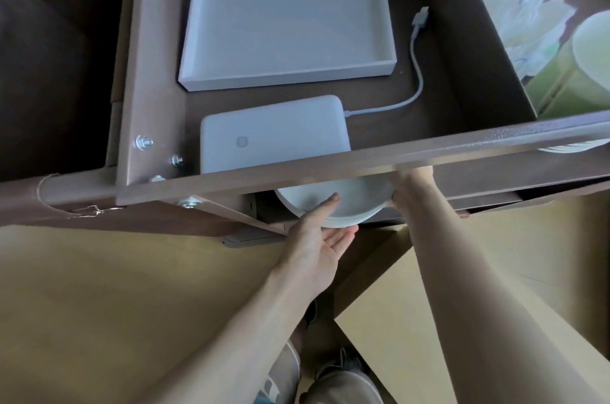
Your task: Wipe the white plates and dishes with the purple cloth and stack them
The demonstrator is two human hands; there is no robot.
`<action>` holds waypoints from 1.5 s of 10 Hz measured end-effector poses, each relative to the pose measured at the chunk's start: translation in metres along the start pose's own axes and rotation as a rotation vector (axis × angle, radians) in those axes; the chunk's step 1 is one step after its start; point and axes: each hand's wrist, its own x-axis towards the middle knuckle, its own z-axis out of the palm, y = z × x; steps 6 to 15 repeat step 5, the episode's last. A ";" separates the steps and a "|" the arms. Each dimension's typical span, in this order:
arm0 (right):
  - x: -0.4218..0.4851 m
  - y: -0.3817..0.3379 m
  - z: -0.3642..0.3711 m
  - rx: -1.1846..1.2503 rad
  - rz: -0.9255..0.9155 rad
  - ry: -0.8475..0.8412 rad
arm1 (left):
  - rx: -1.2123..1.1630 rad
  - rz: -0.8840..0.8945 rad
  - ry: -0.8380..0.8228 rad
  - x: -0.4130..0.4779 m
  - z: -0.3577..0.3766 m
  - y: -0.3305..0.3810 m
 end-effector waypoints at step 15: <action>-0.045 0.043 0.023 0.303 -0.018 -0.284 | 0.478 0.607 0.066 0.029 -0.012 0.032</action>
